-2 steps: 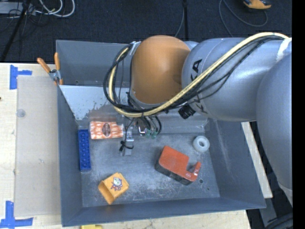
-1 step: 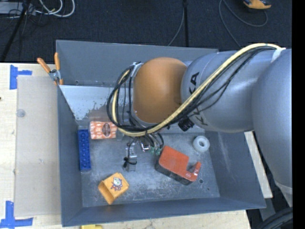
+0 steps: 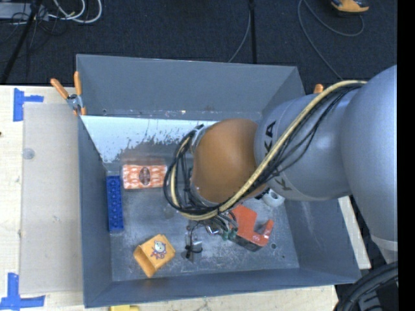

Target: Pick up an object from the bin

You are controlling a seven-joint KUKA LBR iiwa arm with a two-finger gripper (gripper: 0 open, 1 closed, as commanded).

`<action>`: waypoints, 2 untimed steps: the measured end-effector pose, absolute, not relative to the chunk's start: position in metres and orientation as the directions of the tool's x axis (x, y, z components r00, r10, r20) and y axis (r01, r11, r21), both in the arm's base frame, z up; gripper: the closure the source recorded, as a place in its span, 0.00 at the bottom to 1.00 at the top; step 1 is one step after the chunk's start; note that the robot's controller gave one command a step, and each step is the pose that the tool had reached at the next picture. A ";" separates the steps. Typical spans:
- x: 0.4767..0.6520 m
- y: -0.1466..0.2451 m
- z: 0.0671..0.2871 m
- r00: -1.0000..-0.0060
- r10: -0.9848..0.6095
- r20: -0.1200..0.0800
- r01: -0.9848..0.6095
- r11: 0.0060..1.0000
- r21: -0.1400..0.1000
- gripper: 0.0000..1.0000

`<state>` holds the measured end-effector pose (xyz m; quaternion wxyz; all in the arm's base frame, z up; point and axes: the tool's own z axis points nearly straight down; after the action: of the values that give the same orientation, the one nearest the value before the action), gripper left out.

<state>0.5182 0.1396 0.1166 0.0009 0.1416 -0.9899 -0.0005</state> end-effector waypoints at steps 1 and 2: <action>0.526 0.147 0.082 -0.919 -0.395 0.006 -0.395 0.919 0.001 0.00; 0.530 0.161 0.074 -0.839 -0.544 -0.001 -0.544 0.839 0.001 0.00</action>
Offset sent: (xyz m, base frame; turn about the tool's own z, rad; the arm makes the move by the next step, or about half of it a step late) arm -0.0232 0.0350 -0.0462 -0.4816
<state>0.5304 0.1609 0.0740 -0.0003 0.2834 -0.9590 -0.0005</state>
